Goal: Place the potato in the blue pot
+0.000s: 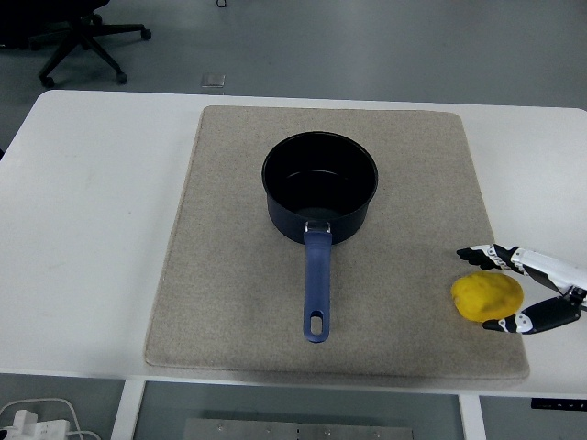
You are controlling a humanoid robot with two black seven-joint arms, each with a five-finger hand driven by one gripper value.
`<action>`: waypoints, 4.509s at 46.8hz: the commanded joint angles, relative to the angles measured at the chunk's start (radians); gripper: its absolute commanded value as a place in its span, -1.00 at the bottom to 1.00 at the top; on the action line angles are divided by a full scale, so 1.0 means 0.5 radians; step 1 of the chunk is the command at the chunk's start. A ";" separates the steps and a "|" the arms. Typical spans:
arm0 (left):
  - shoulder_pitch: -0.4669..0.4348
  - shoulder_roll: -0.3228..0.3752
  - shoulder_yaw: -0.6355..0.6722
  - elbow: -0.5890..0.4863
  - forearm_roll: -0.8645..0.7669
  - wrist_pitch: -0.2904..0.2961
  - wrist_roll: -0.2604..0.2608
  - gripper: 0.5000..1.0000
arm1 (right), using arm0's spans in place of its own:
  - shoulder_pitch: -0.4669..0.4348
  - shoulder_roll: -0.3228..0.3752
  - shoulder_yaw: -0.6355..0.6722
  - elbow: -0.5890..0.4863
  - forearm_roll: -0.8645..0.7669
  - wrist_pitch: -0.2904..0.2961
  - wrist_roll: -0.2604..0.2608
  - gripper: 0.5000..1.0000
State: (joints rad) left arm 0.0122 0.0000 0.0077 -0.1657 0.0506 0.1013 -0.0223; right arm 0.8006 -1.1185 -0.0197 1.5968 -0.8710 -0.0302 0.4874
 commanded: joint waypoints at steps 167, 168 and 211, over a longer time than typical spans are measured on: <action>0.000 0.000 0.000 0.000 0.000 0.000 0.002 0.99 | 1.586 1.264 -0.915 -0.699 0.641 0.011 0.087 -1.00; 0.000 0.000 0.000 0.000 0.000 0.000 -0.001 0.99 | 1.589 1.283 -0.915 -0.712 0.659 0.011 0.087 -1.00; 0.000 0.000 0.000 0.000 0.000 0.000 -0.001 0.99 | 1.547 2.053 -0.933 -1.537 0.954 0.137 0.022 -1.00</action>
State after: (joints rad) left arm 0.0122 0.0000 0.0077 -0.1657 0.0506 0.1013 -0.0228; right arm 1.5896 -0.1036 -0.4939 0.8641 -0.4002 0.0369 0.5180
